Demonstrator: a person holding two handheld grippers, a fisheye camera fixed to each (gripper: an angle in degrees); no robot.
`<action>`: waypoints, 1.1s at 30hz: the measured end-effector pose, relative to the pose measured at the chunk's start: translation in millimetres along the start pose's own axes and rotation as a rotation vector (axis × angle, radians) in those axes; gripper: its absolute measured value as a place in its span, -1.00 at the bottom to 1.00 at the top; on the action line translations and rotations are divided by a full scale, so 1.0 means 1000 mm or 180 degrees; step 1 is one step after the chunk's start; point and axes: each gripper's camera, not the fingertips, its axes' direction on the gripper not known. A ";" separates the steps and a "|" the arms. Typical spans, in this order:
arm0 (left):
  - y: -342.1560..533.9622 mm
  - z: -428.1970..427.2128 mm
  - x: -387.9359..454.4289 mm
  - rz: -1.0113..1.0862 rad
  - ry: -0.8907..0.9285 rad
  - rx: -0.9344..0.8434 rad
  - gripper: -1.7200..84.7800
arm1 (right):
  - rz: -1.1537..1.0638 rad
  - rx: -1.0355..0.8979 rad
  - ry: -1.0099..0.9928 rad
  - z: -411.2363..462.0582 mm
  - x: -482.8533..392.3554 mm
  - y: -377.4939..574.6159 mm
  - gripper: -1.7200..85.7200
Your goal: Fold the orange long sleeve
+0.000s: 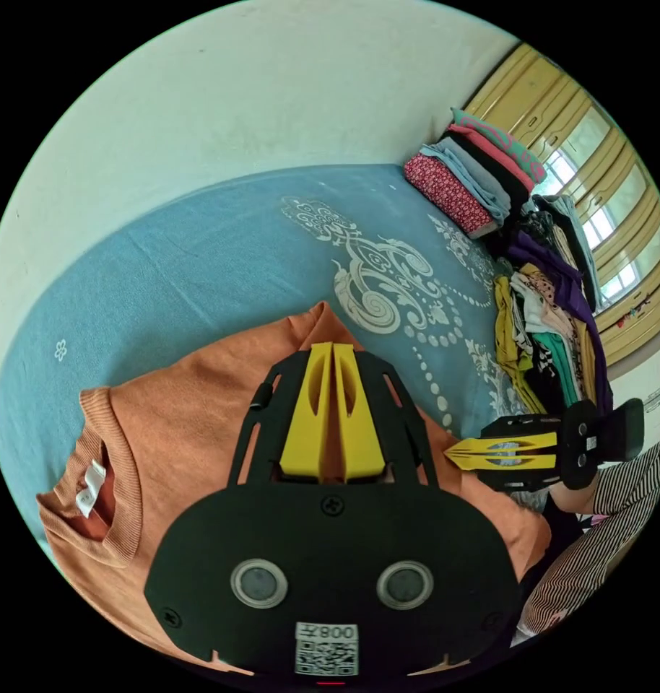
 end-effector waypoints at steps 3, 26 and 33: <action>0.008 -0.013 0.013 0.0035 -0.0122 0.0057 -0.96 | 0.0105 0.0091 -0.0133 0.001 0.003 0.005 -0.96; 0.097 -0.202 0.118 0.0059 0.0144 0.0292 -0.96 | 0.0247 0.0023 0.0114 0.021 -0.043 -0.008 -0.96; 0.173 -0.274 0.139 -0.0195 0.0109 -0.0007 -0.96 | 0.0347 -0.0008 0.0007 0.036 -0.064 -0.018 -0.96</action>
